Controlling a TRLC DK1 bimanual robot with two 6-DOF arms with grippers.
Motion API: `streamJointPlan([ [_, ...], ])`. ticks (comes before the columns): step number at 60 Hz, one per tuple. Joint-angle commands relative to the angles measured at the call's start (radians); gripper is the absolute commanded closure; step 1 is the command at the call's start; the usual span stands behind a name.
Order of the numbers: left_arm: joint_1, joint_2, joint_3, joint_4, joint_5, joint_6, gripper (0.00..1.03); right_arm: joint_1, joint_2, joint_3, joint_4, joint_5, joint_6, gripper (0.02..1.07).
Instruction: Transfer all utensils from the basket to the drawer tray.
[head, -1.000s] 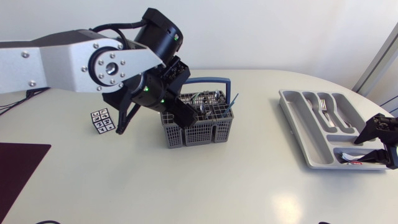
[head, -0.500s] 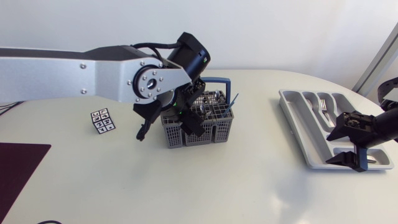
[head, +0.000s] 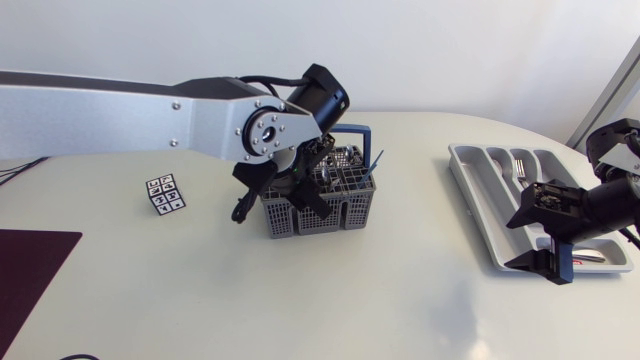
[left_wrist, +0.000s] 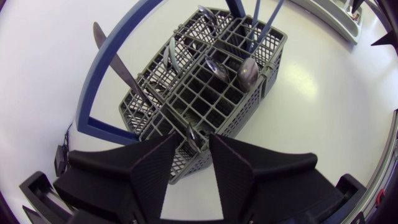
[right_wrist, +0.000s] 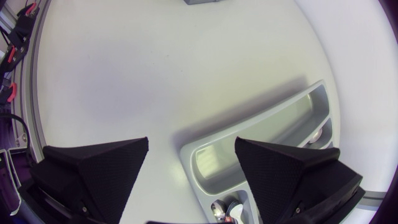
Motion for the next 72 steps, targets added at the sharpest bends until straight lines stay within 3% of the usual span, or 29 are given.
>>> streamJointPlan([
  [1,0.011,0.028,0.025,-0.016,-0.022,-0.024,0.73,0.026,-0.021,-0.037,0.000,0.000,0.029,0.07],
  [7,0.023,0.042,0.026,-0.023,-0.025,-0.031,0.85,0.050,-0.035,-0.052,0.002,0.000,0.040,0.07],
  [19,0.026,0.054,0.034,-0.033,-0.025,-0.031,0.89,0.084,-0.049,-0.064,0.003,0.000,0.065,0.07],
  [24,0.026,0.059,0.035,-0.033,-0.025,-0.031,1.00,0.095,-0.058,-0.072,0.005,0.000,0.072,0.07],
  [40,0.015,0.036,0.048,-0.051,-0.025,-0.024,1.00,0.098,-0.064,-0.090,0.017,0.003,0.065,0.07],
  [72,-0.005,-0.010,0.152,-0.143,-0.126,0.012,1.00,0.136,-0.076,-0.107,0.014,0.003,0.074,0.07],
])
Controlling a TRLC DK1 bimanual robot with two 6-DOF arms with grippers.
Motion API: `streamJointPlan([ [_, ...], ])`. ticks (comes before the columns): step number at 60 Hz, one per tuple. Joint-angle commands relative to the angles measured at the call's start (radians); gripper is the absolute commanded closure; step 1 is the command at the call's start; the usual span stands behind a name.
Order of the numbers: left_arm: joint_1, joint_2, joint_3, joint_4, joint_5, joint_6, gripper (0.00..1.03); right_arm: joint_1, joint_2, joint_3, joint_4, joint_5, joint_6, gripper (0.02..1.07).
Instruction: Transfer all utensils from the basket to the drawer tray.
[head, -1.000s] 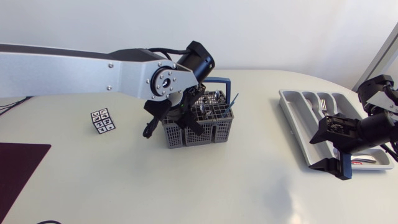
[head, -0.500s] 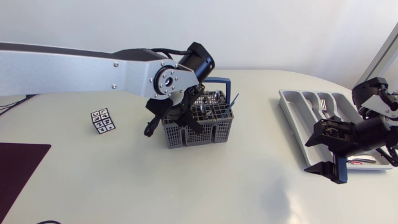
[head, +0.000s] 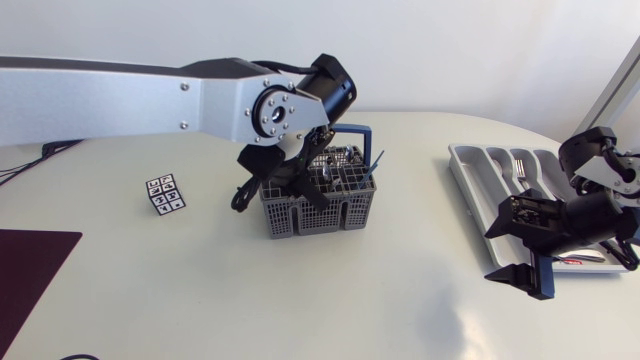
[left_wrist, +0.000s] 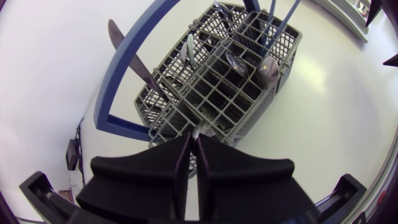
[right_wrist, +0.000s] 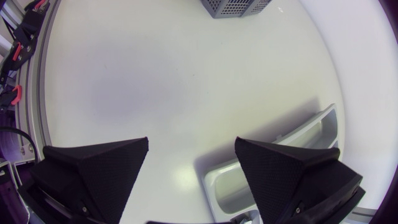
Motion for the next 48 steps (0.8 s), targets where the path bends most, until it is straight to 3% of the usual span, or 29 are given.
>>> streamJointPlan([
  [1,0.001,-0.042,0.056,-0.018,-0.041,0.023,1.00,0.013,-0.009,-0.019,-0.004,0.004,0.021,0.07],
  [30,0.075,-0.045,0.093,-0.056,-0.057,0.000,1.00,0.063,-0.005,-0.010,-0.004,0.011,0.067,0.07],
  [48,0.141,-0.034,0.097,-0.066,-0.057,-0.029,1.00,0.180,0.021,0.010,0.031,0.055,0.202,0.07],
])
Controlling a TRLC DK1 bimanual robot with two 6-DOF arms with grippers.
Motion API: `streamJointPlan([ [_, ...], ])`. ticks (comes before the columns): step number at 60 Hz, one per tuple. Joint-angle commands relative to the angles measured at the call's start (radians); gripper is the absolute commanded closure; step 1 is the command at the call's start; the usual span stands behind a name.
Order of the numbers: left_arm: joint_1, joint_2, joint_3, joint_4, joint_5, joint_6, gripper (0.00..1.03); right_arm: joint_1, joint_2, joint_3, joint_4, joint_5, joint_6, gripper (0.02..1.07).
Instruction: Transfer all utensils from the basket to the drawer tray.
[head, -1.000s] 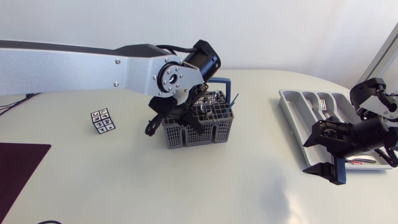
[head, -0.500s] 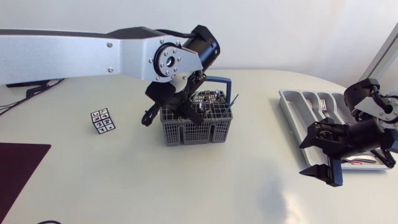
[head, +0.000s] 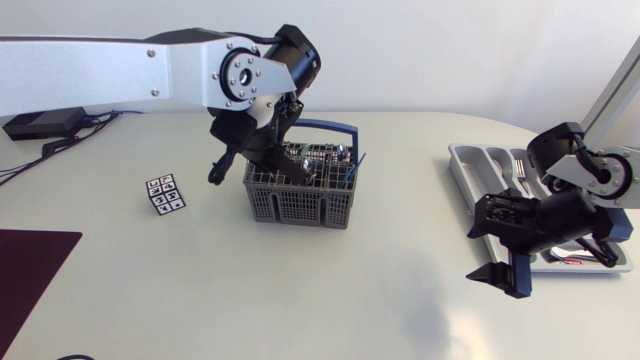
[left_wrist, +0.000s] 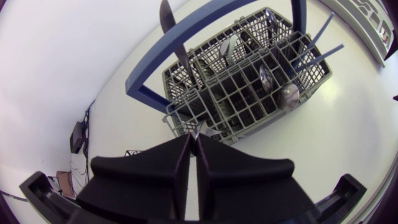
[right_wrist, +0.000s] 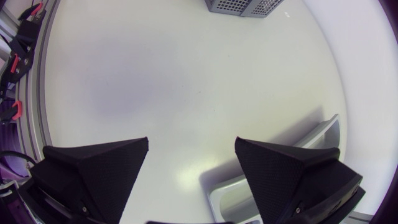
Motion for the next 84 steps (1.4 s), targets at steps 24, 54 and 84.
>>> streamJointPlan([
  [24,0.055,-0.046,0.010,-0.016,-0.038,-0.043,1.00,0.331,-0.006,0.043,0.200,-0.071,0.315,0.07],
  [54,0.110,-0.171,-0.131,0.076,-0.001,-0.058,1.00,0.647,0.215,0.089,0.594,0.050,0.563,0.07],
  [84,0.116,-0.401,-0.151,0.053,0.304,-0.082,1.00,0.681,0.046,0.045,0.719,0.070,0.600,0.07],
])
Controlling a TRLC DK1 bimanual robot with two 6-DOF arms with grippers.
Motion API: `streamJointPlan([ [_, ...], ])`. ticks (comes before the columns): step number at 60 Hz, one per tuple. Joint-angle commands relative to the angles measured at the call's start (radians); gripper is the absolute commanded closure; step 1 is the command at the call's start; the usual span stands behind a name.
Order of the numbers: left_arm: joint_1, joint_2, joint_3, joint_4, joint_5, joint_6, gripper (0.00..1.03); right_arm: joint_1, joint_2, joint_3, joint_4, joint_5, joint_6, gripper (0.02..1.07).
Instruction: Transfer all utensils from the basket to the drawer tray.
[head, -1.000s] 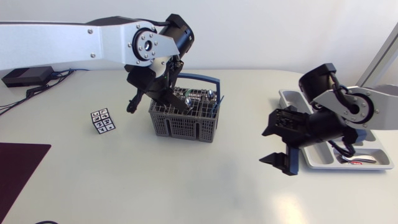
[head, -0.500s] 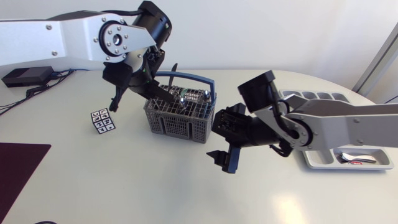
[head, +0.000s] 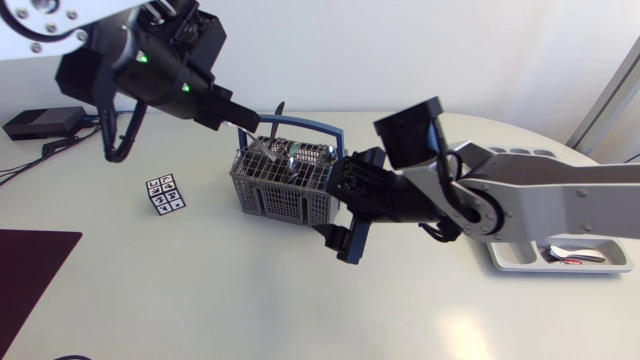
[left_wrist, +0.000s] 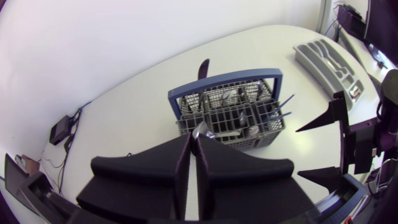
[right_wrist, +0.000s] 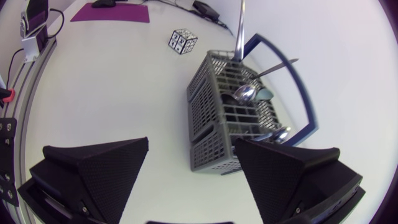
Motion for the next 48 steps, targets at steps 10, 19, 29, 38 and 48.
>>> streamJointPlan([
  [10,0.012,-0.003,-0.039,-0.006,0.289,-0.070,1.00,0.007,-0.181,-0.070,0.073,0.054,0.019,0.09],
  [19,0.014,0.046,-0.039,0.019,0.403,-0.074,1.00,0.019,-0.195,-0.080,0.082,0.075,0.025,0.16],
  [29,0.010,0.088,-0.036,0.043,0.496,-0.080,1.00,0.035,-0.182,-0.085,0.111,0.087,0.038,0.25],
  [38,0.010,0.121,-0.027,0.051,0.550,-0.090,1.00,0.055,-0.161,-0.093,0.155,0.104,0.039,0.45],
  [48,0.012,0.134,-0.018,0.051,0.597,-0.096,1.00,0.068,-0.136,-0.094,0.178,0.120,0.041,0.61],
])
